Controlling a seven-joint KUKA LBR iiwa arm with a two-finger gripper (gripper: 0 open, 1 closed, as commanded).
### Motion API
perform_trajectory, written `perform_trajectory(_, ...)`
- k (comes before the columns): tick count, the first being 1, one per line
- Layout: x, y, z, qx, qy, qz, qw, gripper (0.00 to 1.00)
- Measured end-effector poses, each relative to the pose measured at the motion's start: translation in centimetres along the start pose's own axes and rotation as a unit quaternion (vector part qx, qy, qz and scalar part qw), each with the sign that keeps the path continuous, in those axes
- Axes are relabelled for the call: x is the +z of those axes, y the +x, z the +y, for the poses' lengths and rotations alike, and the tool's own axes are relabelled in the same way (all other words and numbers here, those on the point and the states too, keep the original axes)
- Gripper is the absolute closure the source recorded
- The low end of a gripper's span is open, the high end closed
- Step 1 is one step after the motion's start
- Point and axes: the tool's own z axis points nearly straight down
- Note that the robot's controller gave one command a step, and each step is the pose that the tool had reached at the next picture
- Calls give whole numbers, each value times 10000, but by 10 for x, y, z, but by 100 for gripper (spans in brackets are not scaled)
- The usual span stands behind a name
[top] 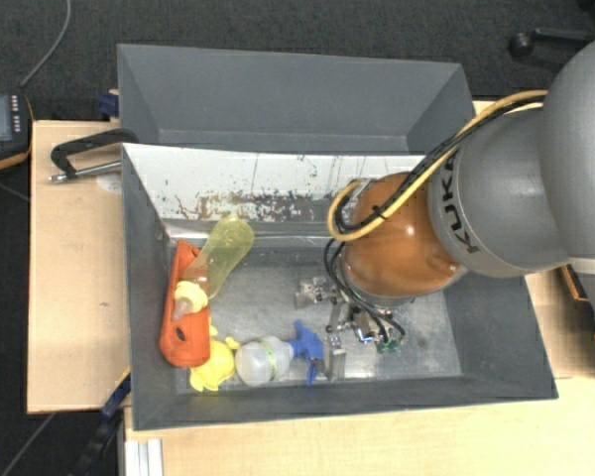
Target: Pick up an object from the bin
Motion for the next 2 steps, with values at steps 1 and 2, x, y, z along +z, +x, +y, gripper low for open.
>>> perform_trajectory(1,0,-2,16,1173,-4,-5,9931,0)
perform_trajectory(2,0,-36,-9,-3270,6,-54,9450,100)
